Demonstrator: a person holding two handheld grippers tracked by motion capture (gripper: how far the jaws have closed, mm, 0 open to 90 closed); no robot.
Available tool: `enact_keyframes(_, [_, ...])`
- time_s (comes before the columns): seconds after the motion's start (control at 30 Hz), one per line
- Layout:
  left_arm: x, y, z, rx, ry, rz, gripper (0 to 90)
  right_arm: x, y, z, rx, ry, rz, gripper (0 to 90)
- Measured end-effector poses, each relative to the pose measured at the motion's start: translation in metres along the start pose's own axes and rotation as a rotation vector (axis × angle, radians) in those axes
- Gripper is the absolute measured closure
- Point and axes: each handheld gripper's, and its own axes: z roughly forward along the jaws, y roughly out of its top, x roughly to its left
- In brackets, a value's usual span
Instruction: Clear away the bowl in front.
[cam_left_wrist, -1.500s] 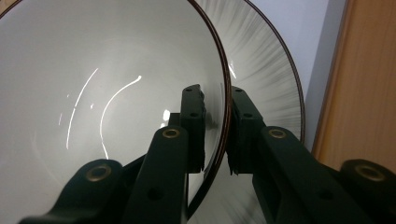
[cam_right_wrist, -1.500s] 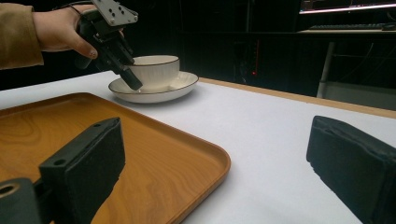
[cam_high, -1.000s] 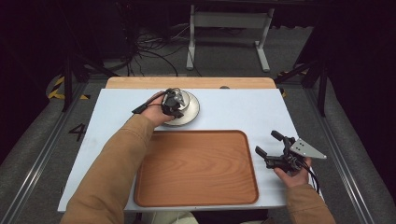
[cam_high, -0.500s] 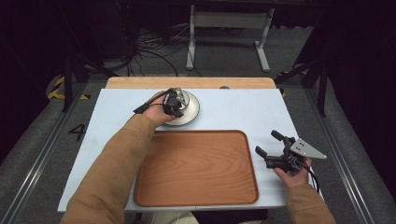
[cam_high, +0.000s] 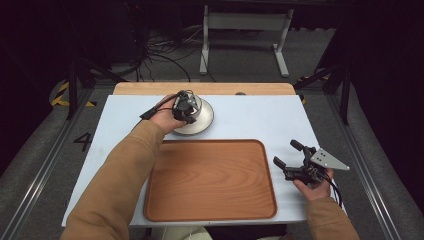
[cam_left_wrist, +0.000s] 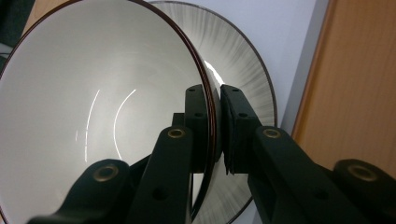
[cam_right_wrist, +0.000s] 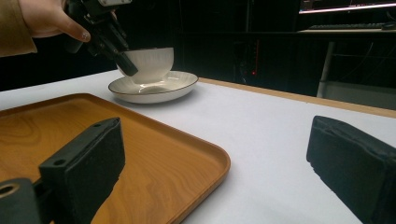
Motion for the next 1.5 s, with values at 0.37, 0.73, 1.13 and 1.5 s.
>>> enact_keyframes(0.37, [-0.004,-0.001,-0.019,-0.011,0.018,0.001,82.5,0.0,0.0,0.0,0.0,-0.001,-0.001,5.2])
enact_keyframes(0.73, [-0.021,0.003,-0.04,-0.023,-0.001,0.018,82.6,0.0,0.0,0.0,0.001,-0.001,-0.003,5.2])
enact_keyframes(1.13, [-0.063,0.018,-0.061,-0.072,-0.069,0.118,82.6,0.001,0.0,0.0,0.0,-0.001,-0.005,5.2])
enact_keyframes(1.5, [-0.092,0.028,-0.076,-0.061,-0.112,0.204,82.6,0.001,0.0,0.0,0.0,0.0,-0.005,5.0])
